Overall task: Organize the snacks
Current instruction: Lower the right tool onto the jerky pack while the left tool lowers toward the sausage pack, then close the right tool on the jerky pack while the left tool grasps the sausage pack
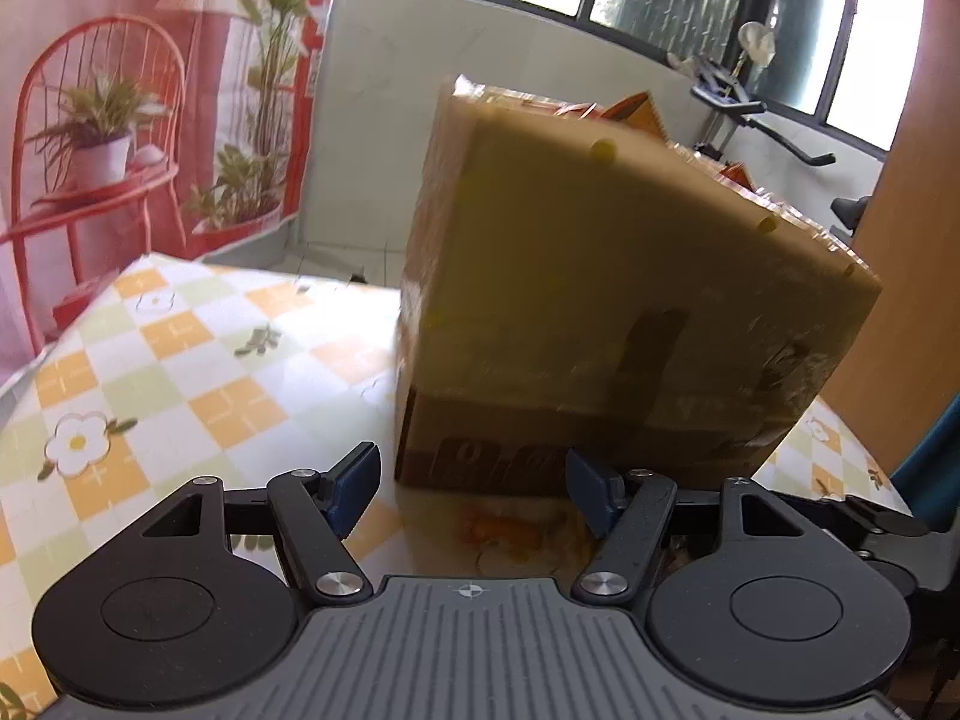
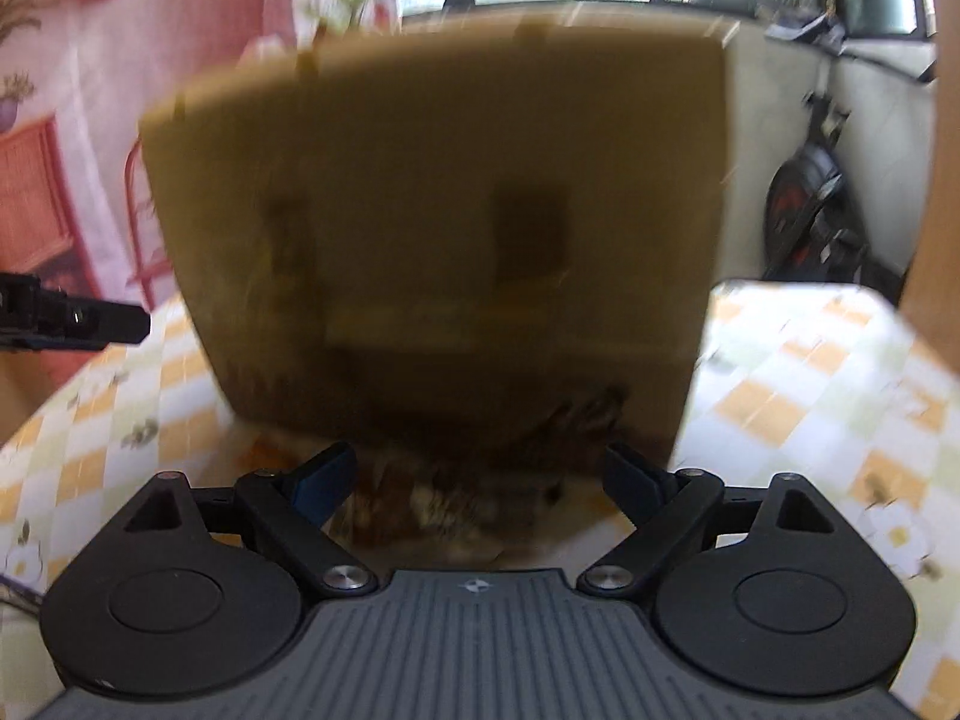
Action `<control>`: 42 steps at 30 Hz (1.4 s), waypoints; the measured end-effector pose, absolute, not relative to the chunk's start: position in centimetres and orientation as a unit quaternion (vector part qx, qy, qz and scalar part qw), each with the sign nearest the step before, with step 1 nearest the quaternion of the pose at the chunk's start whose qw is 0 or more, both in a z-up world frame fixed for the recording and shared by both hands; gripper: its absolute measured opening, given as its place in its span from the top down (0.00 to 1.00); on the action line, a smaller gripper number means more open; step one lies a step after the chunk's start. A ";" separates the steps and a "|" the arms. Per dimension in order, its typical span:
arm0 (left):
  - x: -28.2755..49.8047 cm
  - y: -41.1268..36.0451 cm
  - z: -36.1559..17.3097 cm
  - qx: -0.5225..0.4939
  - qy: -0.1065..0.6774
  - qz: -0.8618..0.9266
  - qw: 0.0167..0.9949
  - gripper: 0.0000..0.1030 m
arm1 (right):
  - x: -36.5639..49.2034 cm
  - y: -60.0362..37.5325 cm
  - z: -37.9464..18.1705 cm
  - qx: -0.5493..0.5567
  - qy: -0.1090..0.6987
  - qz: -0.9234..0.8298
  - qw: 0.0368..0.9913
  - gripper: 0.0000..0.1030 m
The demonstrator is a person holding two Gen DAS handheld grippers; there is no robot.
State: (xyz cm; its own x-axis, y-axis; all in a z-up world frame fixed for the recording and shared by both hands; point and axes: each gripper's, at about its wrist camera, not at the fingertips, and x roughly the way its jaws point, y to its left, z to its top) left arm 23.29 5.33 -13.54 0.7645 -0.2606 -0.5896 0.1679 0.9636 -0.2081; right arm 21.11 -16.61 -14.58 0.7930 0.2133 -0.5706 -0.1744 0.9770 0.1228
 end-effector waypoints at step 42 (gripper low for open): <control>24.5 2.6 -18.3 -0.046 0.400 -0.112 0.909 0.32 | 21.2 -16.9 -19.3 0.013 0.339 0.092 0.936 0.54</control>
State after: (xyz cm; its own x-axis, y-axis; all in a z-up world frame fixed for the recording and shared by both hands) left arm 24.51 2.56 -18.26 0.6552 -0.2401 -0.7163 0.1667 0.9707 -0.1729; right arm 21.18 -16.89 -19.25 0.7538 0.1813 -0.6316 -0.1635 0.9827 0.0870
